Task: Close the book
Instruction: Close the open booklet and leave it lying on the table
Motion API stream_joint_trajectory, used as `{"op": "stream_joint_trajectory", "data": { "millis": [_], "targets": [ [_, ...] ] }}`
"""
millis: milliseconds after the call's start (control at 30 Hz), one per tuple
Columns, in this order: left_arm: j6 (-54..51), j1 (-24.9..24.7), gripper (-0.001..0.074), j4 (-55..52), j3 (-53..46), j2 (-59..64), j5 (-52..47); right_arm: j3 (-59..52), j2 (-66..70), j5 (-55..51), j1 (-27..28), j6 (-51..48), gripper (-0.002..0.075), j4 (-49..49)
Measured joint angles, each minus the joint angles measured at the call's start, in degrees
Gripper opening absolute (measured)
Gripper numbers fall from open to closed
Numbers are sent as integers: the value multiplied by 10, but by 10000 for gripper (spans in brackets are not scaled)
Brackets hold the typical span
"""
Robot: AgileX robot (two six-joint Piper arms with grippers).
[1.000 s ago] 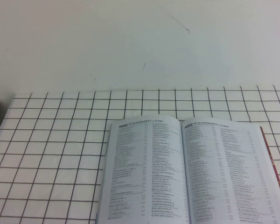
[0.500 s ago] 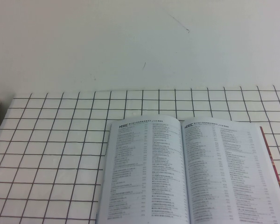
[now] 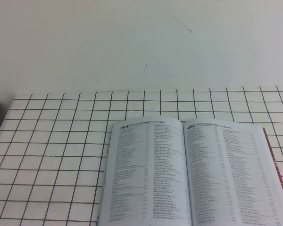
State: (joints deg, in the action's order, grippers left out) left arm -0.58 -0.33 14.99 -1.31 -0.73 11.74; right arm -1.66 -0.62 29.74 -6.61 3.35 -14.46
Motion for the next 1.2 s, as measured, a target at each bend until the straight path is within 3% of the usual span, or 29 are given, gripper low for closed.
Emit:
{"op": "stream_joint_trajectory", "data": {
  "millis": [267, 500, 633, 733, 933, 1200],
  "targets": [
    [21, 0, -4, 15, 0, 0, 45, 0, 0, 122, 0, 4, -3, -1],
    [229, 0, -4, 6, 0, 0, 305, 1, 0, 260, 0, 71, -3, 19],
    [287, 0, -4, -35, 28, -1, 371, 58, 0, 238, 0, 87, -3, 21],
    [299, 0, -4, -84, 103, -1, 335, 138, 0, 166, 0, 99, -3, 21],
    [302, 0, -4, -235, 285, -2, 130, 307, 26, -26, 0, 120, -3, 7],
    [306, 0, -4, -361, 359, 14, -34, 368, 164, -226, 0, 136, -3, 4]
  ]
}}
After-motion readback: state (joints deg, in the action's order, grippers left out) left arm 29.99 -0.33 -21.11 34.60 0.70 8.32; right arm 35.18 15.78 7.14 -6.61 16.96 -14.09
